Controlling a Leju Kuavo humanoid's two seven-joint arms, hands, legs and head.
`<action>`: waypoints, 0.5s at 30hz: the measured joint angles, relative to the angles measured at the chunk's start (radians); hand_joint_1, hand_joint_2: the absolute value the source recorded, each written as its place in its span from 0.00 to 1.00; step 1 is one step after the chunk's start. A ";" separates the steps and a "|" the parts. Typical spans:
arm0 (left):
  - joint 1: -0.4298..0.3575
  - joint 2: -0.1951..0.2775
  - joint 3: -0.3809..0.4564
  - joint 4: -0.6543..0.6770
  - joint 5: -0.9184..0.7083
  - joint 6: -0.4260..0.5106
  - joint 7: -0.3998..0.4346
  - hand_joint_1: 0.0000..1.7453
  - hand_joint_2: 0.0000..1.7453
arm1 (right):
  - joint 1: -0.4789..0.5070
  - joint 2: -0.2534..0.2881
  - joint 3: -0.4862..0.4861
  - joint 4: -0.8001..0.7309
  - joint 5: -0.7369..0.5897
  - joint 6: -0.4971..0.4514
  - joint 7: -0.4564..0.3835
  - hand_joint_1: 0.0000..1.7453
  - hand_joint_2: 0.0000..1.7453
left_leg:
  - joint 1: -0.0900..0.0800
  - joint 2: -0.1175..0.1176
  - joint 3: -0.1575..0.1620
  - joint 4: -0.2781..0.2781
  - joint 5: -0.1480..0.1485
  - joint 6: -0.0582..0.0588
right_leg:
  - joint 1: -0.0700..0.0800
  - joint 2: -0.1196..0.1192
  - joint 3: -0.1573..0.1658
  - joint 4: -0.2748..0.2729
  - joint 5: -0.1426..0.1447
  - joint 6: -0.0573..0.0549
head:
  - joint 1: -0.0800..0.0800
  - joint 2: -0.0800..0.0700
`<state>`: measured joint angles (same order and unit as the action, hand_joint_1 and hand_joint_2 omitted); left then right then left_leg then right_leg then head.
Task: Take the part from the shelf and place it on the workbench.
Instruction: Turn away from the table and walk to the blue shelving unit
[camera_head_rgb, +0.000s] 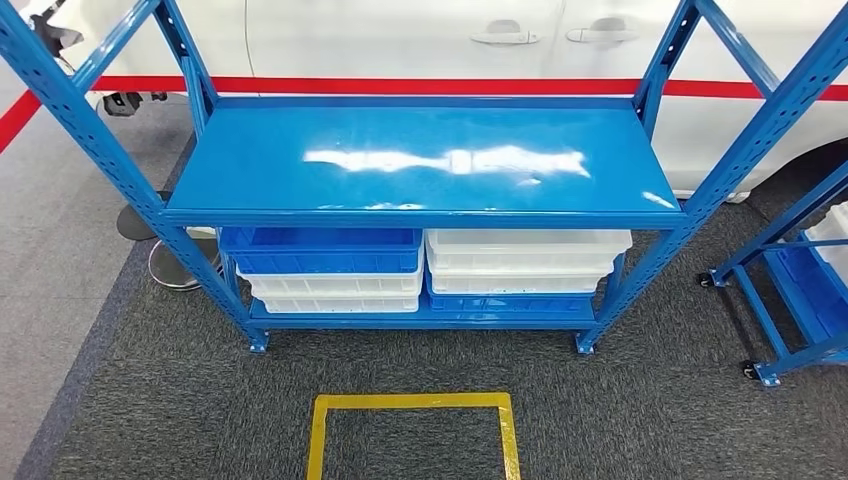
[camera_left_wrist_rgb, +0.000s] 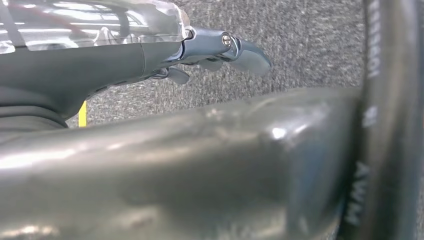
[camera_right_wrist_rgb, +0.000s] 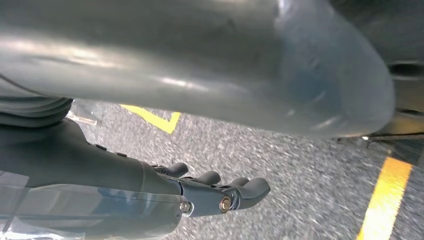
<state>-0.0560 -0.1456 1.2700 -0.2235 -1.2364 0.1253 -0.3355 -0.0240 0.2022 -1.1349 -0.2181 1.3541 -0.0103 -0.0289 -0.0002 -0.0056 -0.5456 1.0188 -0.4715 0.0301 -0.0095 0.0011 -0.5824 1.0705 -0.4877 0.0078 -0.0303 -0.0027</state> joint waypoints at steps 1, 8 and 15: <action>0.000 0.000 0.000 0.000 0.000 0.000 0.000 0.00 0.00 | -0.001 0.000 0.000 0.000 0.000 0.000 0.000 0.00 0.00 | -0.002 0.000 0.001 0.002 -0.003 -0.005 | 0.002 0.000 0.014 -0.031 0.008 -0.004 | 0.000 0.000; -0.001 -0.001 0.000 0.000 -0.002 0.002 0.001 0.00 0.00 | -0.001 0.000 0.000 0.000 0.003 0.000 0.001 0.00 0.00 | 0.006 0.001 -0.062 0.150 -0.100 -0.042 | -0.005 -0.002 0.026 -0.058 0.011 -0.032 | 0.000 0.000; 0.000 0.000 0.000 0.000 -0.003 0.002 0.003 0.00 0.00 | 0.000 0.000 0.000 0.000 0.005 0.004 0.001 0.00 0.00 | 0.013 0.002 -0.029 0.062 -0.015 -0.045 | -0.005 -0.001 0.039 -0.052 -0.003 -0.022 | 0.000 0.000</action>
<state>-0.0562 -0.1461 1.2700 -0.2235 -1.2389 0.1278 -0.3329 -0.0245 0.2026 -1.1353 -0.2178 1.3588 -0.0061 -0.0282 0.0125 -0.0035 -0.5745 1.0809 -0.4865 -0.0149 -0.0142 0.0005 -0.5433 1.0186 -0.4902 -0.0141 -0.0305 -0.0027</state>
